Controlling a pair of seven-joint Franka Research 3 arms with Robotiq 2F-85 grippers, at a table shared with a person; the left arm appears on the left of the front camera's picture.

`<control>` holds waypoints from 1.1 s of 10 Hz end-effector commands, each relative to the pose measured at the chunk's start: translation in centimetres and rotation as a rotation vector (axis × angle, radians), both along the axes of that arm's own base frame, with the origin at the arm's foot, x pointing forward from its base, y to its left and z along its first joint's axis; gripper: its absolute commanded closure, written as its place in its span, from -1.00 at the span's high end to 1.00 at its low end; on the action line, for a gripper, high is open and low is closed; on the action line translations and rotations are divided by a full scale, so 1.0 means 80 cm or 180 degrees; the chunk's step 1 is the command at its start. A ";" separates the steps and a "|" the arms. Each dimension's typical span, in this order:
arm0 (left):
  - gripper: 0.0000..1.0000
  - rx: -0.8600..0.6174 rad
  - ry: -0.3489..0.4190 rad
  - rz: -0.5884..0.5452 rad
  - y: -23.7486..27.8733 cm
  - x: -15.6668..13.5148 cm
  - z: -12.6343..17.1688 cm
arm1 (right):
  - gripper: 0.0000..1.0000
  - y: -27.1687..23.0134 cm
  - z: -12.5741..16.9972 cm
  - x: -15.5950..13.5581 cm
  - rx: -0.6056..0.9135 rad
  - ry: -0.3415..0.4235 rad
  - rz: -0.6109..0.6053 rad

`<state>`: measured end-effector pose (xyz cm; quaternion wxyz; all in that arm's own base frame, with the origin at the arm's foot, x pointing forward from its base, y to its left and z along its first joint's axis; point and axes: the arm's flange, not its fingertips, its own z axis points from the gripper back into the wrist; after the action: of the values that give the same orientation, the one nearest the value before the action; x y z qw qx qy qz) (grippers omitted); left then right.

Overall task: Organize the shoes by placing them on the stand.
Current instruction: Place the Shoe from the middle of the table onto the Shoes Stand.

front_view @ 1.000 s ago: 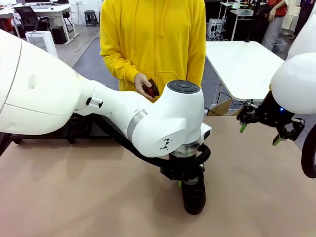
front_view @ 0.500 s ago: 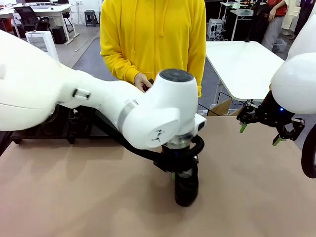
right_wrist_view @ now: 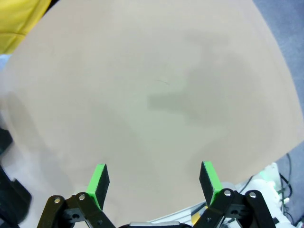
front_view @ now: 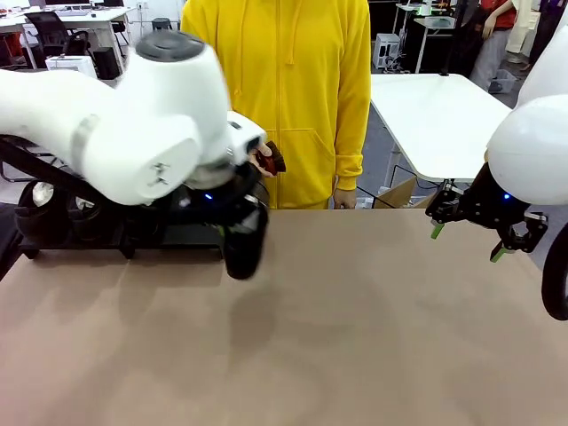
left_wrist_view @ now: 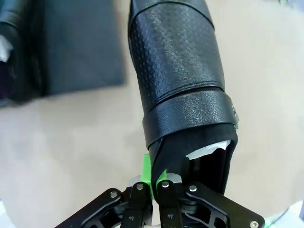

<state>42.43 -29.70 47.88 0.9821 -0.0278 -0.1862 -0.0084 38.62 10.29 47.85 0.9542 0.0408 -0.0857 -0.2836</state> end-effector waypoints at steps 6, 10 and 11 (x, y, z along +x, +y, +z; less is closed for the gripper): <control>-1.00 0.0134 -0.0783 0.0599 0.123 0.129 -0.021 | 1.00 -0.002 0.002 0.000 0.0062 0.0003 0.0060; -1.00 0.0138 -0.0722 0.0579 0.132 0.158 -0.046 | 1.00 -0.002 0.002 0.000 0.0062 0.0003 0.0060; -1.00 0.0124 -0.0706 0.0559 0.130 0.159 -0.048 | 1.00 -0.002 0.002 0.000 0.0062 0.0003 0.0060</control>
<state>54.96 -18.76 43.34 0.9580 0.0123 -0.2784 0.0672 38.62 10.29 47.87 0.9542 0.0408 -0.0857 -0.2836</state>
